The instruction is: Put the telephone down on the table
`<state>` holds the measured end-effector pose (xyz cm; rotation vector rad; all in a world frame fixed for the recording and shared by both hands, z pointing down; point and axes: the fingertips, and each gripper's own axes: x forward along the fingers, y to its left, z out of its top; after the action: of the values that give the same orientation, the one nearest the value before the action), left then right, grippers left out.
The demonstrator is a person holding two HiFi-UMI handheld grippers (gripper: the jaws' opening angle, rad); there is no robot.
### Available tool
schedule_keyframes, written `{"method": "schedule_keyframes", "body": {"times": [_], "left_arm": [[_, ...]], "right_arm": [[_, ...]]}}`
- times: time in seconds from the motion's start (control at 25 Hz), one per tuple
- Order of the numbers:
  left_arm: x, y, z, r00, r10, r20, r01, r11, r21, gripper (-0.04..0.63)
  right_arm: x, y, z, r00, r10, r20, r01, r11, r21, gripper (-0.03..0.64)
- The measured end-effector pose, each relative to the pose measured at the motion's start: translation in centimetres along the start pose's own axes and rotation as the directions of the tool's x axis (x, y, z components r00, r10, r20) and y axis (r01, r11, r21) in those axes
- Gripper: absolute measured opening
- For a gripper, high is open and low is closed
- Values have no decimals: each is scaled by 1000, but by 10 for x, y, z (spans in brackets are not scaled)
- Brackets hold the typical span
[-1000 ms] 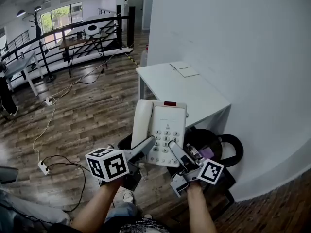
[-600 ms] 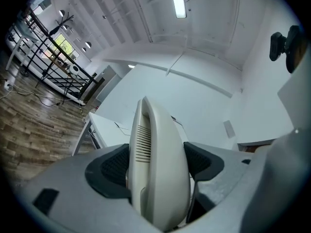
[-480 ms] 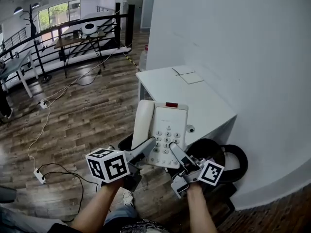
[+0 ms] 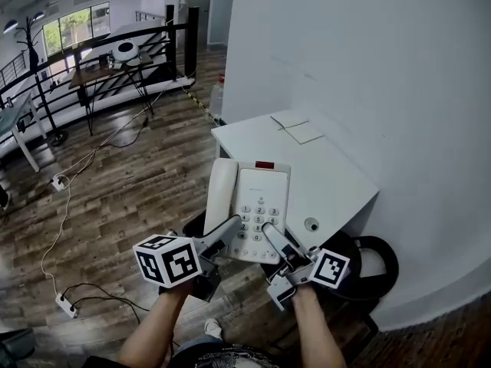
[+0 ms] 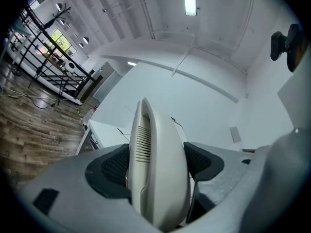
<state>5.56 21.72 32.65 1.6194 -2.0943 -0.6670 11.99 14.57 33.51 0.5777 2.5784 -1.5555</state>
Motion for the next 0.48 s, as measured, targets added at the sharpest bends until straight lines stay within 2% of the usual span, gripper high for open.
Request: {"method": "schedule_keyframes", "body": {"times": [0.48], "left_arm": [[30,54,27,999,-31,-32,30,999,-16,353]], "right_arm": [[52,-34,13,999,-35,28,35,999,-6,179]]}}
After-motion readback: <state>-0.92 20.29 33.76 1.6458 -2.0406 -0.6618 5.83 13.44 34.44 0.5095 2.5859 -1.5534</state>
